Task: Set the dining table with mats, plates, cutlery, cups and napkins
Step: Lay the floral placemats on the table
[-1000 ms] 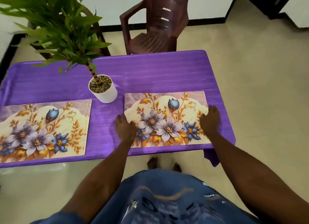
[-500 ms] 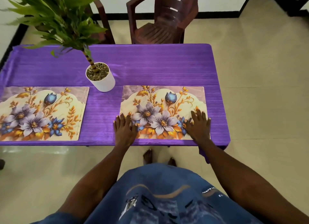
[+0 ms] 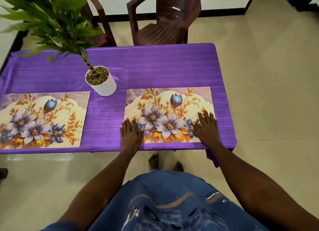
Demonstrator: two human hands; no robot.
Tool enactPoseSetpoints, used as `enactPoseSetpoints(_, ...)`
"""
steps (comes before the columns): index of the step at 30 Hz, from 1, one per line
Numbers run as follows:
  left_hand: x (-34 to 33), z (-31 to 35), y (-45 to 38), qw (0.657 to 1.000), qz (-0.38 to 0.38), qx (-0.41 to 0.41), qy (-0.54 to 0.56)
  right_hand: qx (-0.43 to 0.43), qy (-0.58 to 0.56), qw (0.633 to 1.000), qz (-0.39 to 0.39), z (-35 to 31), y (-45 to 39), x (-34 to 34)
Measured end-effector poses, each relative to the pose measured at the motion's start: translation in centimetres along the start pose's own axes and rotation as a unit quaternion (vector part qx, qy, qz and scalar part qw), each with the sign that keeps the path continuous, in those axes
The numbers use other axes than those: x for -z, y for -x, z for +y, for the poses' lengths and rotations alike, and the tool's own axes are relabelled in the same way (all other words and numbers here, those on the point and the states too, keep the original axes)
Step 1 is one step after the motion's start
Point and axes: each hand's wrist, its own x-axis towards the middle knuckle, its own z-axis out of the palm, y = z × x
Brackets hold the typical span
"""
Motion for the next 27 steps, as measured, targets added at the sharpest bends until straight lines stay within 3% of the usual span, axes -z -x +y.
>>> enactPoseSetpoints(27, 0.26, 1.0, 0.39, 1.0, 0.0, 0.014, 0.021, -0.034, -0.033, 0.999, 0.007, -0.1, 0.3, 0.2)
